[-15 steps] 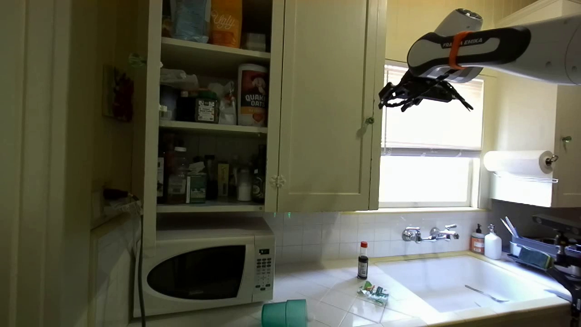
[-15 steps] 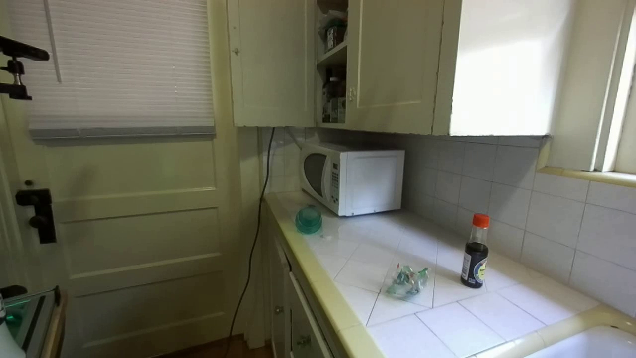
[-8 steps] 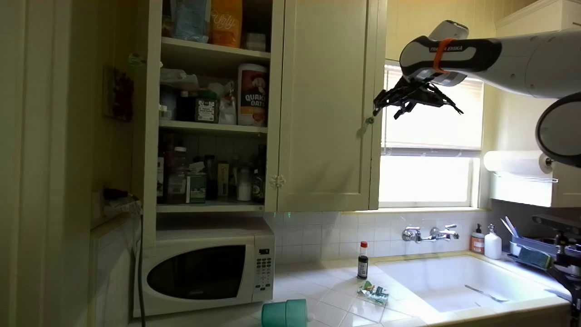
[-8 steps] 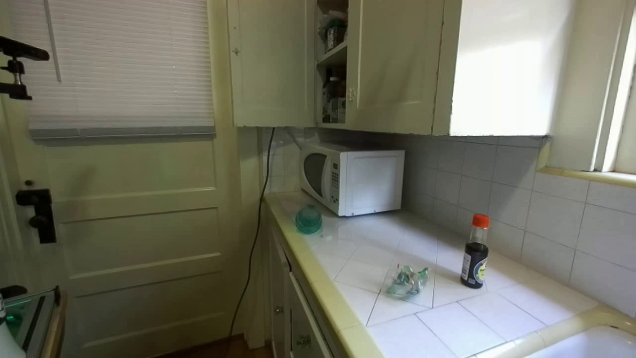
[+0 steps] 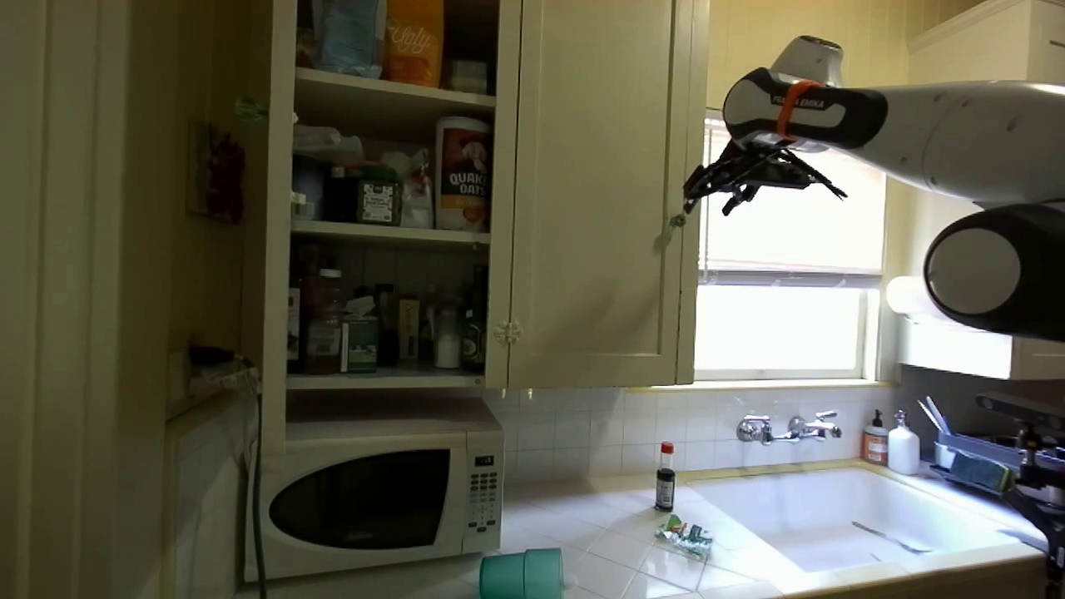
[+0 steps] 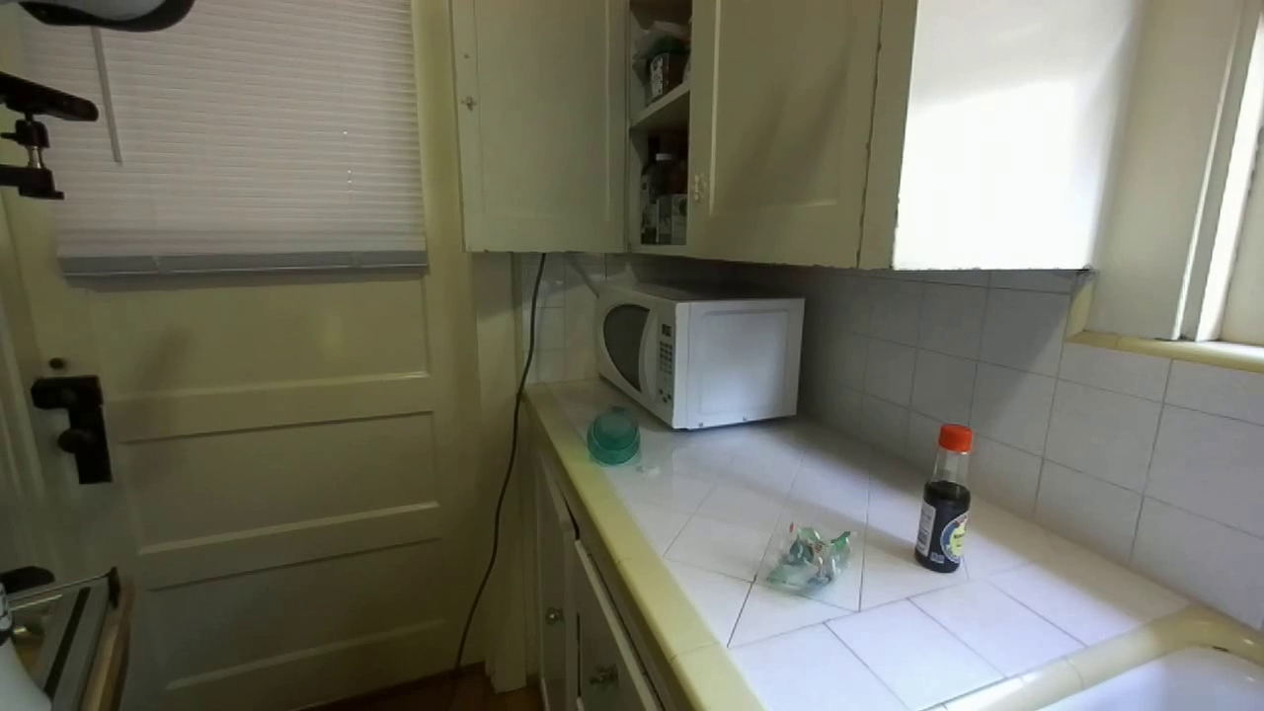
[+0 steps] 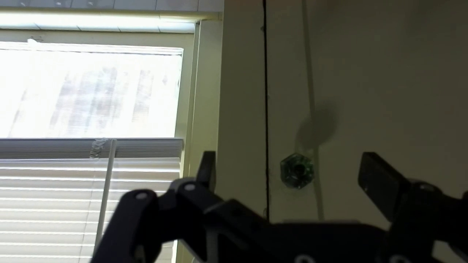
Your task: Open the cupboard then put the cup inside
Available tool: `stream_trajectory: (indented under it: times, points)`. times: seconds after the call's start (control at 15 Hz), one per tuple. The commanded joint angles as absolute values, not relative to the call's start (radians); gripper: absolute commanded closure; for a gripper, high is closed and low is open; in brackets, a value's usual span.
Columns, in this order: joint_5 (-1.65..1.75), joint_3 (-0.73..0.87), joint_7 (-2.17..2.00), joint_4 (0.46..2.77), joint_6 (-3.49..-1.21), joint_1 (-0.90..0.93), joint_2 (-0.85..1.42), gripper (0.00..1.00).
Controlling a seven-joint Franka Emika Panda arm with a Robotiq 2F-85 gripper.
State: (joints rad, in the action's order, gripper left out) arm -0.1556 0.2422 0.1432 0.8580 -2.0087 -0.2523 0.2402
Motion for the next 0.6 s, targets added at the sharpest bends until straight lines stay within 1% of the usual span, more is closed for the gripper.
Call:
stream_trajectory:
  times: [0.0,0.27,0.53]
  points:
    - [-0.146,0.242,0.162,0.858,-2.097,-0.247,0.253,0.00]
    - [-0.160,0.242,0.173,0.833,-2.179,-0.259,0.297,0.00]
    - [-0.172,0.236,0.185,0.816,-2.150,-0.267,0.332,0.00]
